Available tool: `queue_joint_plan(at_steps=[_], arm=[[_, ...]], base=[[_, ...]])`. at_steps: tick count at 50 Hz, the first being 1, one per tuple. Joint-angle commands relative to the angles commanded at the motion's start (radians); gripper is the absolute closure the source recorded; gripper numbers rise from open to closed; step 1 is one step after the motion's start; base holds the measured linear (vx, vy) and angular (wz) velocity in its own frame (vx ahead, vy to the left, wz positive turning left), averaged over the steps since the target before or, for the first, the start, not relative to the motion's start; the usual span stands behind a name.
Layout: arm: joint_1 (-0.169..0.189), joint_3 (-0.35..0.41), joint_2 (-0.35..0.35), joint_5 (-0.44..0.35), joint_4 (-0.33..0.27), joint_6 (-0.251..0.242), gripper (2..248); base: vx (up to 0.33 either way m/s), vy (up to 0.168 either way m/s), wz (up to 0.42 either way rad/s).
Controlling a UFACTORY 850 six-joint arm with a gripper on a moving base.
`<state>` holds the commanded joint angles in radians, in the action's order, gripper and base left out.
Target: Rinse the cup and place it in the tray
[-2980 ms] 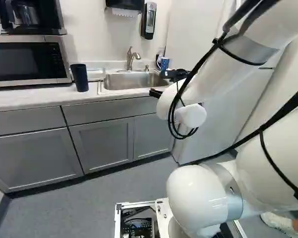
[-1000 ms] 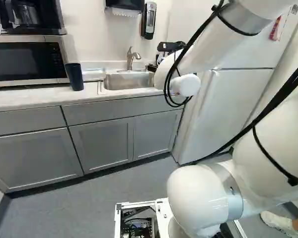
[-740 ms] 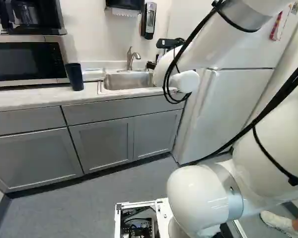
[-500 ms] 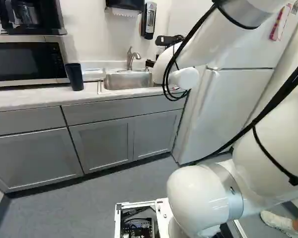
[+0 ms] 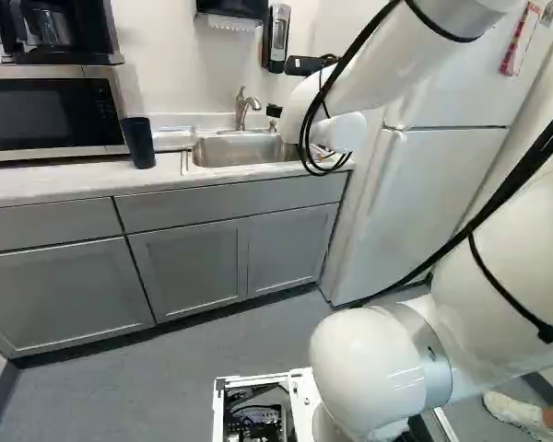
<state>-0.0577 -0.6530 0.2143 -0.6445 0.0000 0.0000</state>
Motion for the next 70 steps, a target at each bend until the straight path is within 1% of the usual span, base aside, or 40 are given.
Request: queue_joint_plan(at_steps=[38, 70], arm=[[-0.02, -0.092, -0.013, 0.117, 0.0, 0.0, 3], [-0.036, -0.174, -0.03, 0.16, 0.0, 0.0, 3]], base=[[0.0, 0.0, 0.0], [0.0, 0.0, 0.0]])
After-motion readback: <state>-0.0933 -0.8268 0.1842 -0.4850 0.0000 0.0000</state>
